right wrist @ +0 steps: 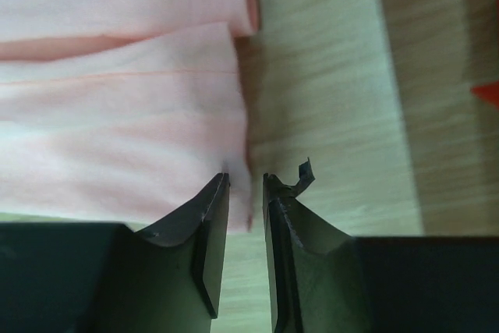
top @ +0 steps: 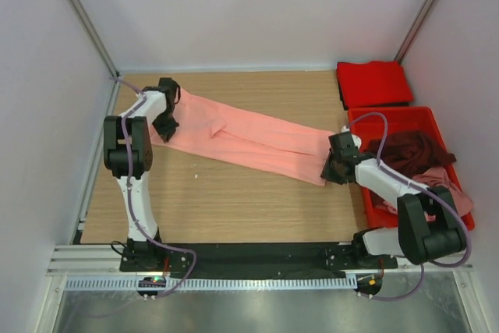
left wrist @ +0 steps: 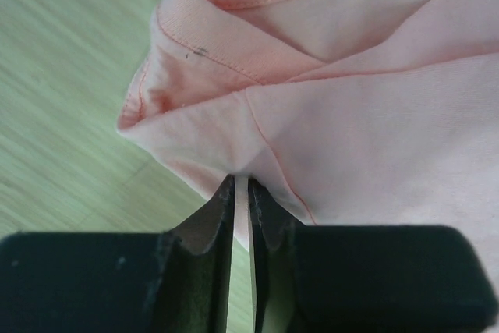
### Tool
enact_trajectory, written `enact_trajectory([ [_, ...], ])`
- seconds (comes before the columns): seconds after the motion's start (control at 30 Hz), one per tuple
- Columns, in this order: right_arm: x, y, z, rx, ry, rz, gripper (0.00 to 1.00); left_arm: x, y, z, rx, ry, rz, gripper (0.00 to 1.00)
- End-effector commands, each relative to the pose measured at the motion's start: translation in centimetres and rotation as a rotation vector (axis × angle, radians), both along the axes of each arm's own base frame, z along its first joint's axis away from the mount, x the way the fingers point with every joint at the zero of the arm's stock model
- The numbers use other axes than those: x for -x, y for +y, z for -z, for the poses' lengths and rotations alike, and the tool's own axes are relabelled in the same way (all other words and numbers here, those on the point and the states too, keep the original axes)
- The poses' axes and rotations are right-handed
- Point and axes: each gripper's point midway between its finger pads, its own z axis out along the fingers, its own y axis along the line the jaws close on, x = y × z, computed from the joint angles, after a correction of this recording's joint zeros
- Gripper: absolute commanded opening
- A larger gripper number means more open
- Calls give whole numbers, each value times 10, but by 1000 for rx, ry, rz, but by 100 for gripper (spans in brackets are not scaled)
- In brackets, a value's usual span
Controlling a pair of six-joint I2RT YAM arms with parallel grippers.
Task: Fold and stack the t-shirts
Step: Fold the tshirt
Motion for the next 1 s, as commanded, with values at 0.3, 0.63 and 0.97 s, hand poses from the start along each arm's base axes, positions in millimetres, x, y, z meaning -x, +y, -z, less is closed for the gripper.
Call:
enact_trajectory([
  [0.3,15,43,-64,-144,-132,-60,36,-96,5,-71,52,-245,124,26],
  [0.63,-8,105,-27,-35,-66,-414,39,-79,-15,-66,170,-267,149,36],
  [0.97,21,115,9,30,-51,-356,38,-78,-6,4,140,-143,83,36],
])
